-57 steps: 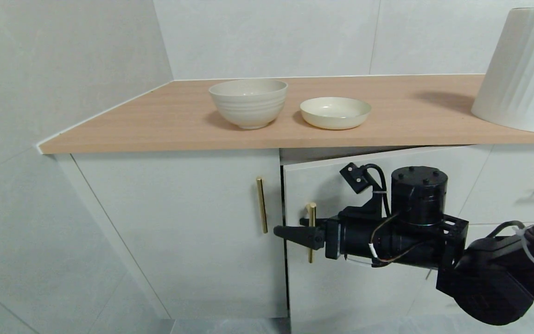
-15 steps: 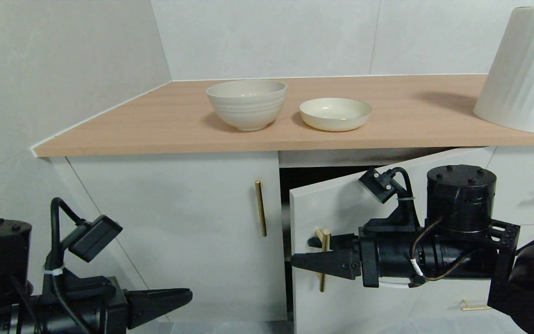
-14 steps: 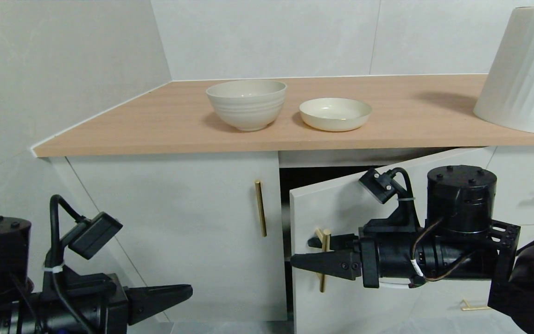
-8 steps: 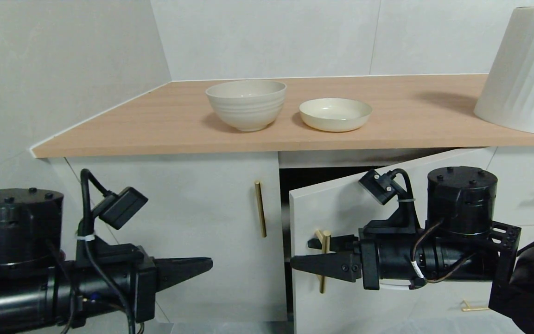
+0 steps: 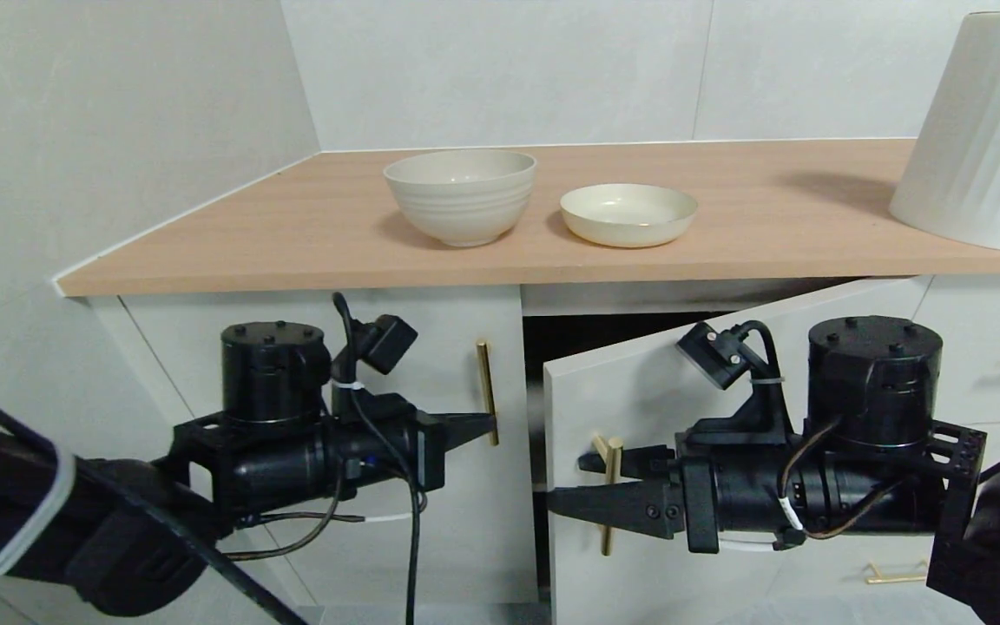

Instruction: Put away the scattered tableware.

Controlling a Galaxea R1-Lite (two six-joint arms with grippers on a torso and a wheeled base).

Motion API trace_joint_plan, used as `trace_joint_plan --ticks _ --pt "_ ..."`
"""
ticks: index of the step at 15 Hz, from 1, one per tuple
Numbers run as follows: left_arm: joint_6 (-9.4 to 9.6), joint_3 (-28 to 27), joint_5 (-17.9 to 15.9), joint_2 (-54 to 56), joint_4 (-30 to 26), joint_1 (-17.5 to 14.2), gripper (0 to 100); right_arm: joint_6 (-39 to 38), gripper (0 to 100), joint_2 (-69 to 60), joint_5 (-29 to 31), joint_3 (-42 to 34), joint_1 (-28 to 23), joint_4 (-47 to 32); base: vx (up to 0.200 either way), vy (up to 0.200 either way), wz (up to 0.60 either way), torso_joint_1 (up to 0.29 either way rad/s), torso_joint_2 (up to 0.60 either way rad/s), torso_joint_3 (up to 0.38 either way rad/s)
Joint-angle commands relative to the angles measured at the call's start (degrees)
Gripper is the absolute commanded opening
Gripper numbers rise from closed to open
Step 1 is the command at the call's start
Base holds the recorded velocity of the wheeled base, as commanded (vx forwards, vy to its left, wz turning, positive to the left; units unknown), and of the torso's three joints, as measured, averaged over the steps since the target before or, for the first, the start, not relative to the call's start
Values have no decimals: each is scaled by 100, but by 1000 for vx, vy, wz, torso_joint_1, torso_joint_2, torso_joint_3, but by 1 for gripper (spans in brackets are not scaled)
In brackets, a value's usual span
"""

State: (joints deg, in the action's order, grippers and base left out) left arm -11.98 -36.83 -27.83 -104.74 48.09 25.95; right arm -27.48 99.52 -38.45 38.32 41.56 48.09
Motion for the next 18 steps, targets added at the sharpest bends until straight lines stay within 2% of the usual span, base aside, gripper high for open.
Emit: trace_joint_plan --ticks 1,2,4,5,7,11,13,18 --pt "-50 114 261 -846 622 349 0 -3 100 -12 4 -26 -7 -10 0 0 0 0 0 0" --pt "-164 141 340 -1013 1079 454 0 -3 100 -12 4 -70 -7 -10 0 0 0 0 0 0" --pt "-507 211 375 -1233 2029 692 0 6 100 -3 4 -114 -16 -10 0 0 0 0 0 0" --pt "-603 237 384 -1312 2468 788 0 32 100 -12 4 -158 -25 -10 0 0 0 0 0 0" --pt "-630 334 384 -1347 3031 911 0 58 100 -47 4 -254 -51 -10 0 0 0 0 0 0" --pt "-621 378 384 -1268 3189 1008 0 146 100 -161 22 -413 -139 25 0 0 0 0 0 0" --pt "-621 431 384 -1303 3584 1096 0 717 100 -214 57 -509 -394 25 0 0 0 0 0 0" --pt "-595 369 375 -1233 3602 1114 0 805 100 -1111 66 -984 -1018 -98 0 0 0 0 0 0"
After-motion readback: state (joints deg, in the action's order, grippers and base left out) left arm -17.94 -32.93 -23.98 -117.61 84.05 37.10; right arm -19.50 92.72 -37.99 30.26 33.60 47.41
